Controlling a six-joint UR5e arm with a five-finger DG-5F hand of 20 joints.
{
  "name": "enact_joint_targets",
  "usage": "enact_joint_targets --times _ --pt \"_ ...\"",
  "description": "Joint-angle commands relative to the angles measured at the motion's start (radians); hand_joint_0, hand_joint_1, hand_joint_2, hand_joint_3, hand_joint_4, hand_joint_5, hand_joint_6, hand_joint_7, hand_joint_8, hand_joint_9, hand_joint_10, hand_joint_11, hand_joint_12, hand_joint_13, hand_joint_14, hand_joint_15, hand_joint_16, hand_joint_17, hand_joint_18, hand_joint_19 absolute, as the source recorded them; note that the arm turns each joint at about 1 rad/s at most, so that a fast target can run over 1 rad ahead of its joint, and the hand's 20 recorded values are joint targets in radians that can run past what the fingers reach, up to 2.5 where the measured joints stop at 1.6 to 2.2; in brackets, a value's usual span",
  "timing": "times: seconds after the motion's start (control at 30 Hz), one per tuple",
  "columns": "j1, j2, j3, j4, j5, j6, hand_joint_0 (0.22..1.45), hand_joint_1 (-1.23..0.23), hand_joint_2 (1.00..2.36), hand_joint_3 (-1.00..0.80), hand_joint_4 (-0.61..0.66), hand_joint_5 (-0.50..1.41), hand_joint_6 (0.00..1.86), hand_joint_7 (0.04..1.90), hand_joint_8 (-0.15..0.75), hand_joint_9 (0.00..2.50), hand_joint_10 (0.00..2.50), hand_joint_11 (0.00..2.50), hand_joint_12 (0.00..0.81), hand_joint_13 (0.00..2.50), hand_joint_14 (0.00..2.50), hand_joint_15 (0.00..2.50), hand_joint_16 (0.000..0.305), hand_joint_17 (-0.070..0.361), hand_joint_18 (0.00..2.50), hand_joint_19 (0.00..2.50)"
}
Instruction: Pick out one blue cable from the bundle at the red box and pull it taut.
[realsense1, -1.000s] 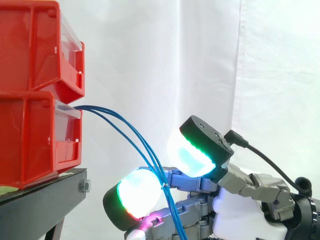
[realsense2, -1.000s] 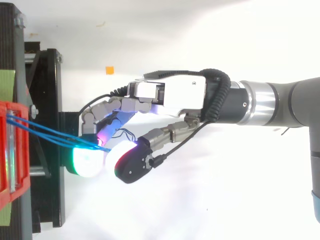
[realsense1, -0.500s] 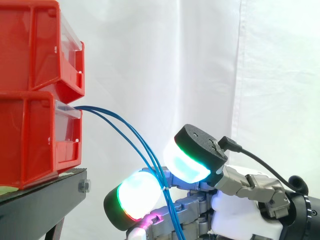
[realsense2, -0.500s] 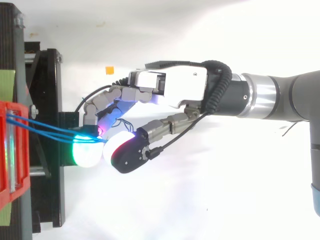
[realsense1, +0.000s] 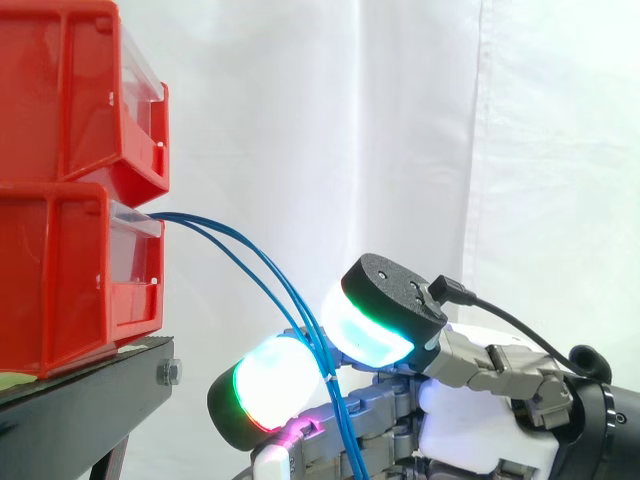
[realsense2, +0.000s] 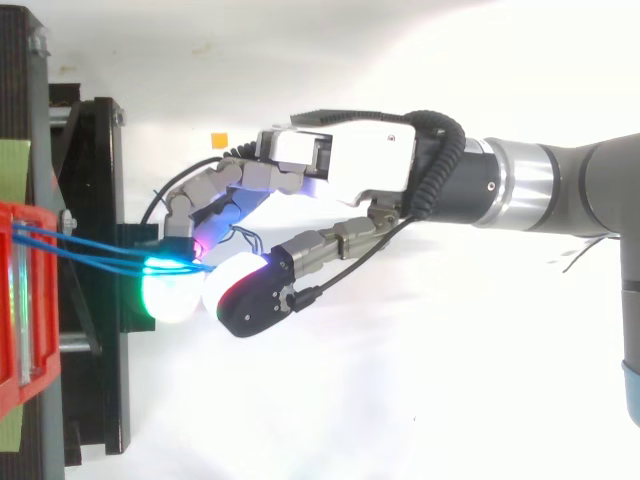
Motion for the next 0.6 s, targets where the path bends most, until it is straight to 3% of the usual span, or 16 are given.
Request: enact_joint_targets --times 0.0,0.57 --pt "-0.002 -0.001 0.001 -0.002 0.001 -0.002 0.56 -0.55 1.02 -0.32 0.11 -0.16 0.78 0.87 0.273 0.77 0.02 0.38 0.360 0.71 0.01 0.33 0.051 0.115 0.64 0.67" --pt "-0.020 -0.001 0.001 -0.018 -0.002 -0.008 0.54 -0.55 1.01 -0.38 0.12 -0.17 0.80 0.82 0.278 0.76 0.02 0.40 0.364 0.70 0.01 0.33 0.053 0.119 0.65 0.67"
